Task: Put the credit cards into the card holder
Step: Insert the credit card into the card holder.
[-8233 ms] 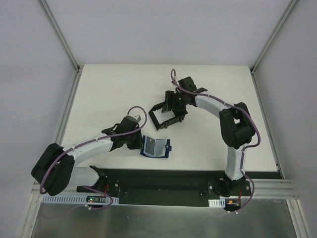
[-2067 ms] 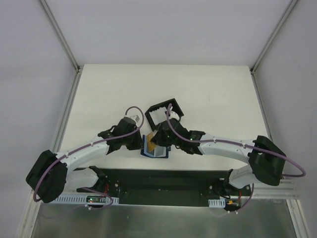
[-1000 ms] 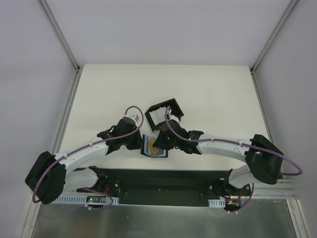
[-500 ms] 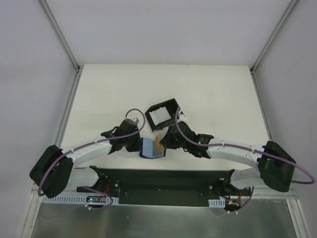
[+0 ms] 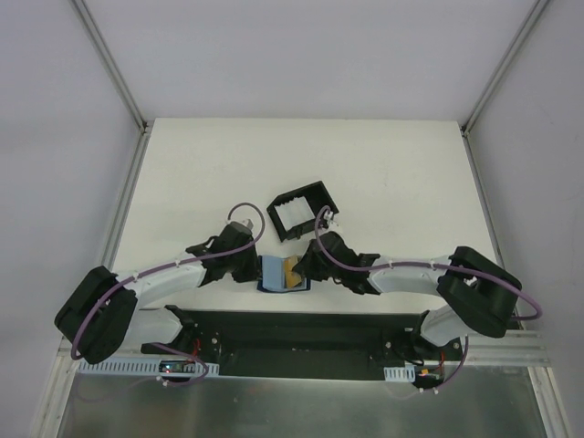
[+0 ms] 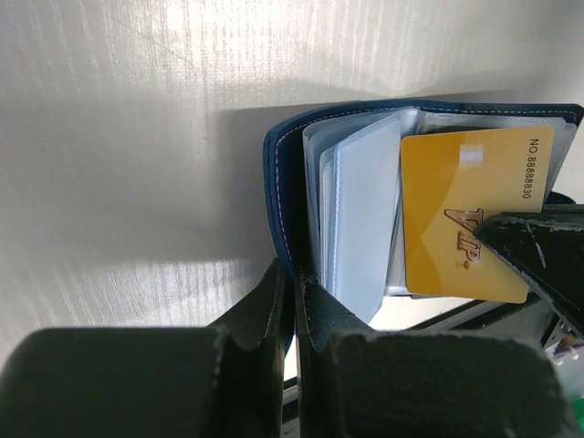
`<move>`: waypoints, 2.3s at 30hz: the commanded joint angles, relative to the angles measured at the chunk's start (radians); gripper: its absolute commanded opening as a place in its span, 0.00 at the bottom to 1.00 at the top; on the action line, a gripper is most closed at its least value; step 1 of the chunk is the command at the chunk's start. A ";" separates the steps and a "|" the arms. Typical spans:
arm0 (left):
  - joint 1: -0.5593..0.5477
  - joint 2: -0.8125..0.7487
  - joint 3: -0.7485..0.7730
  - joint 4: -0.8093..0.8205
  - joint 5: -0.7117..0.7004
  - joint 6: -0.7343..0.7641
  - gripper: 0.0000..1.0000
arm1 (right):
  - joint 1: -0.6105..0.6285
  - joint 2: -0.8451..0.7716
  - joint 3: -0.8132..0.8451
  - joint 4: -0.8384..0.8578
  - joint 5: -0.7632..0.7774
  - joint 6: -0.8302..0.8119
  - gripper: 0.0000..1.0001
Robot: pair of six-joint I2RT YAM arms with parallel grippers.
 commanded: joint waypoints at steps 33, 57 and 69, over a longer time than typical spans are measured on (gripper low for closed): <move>-0.011 0.088 -0.108 0.065 -0.062 -0.067 0.00 | 0.065 0.256 -0.265 0.781 0.051 0.172 0.00; 0.000 0.000 -0.054 -0.065 -0.162 -0.007 0.16 | 0.013 0.206 -0.283 0.608 0.040 0.220 0.01; 0.014 0.001 -0.066 -0.085 -0.191 -0.004 0.20 | -0.002 0.201 -0.277 0.599 0.022 0.207 0.01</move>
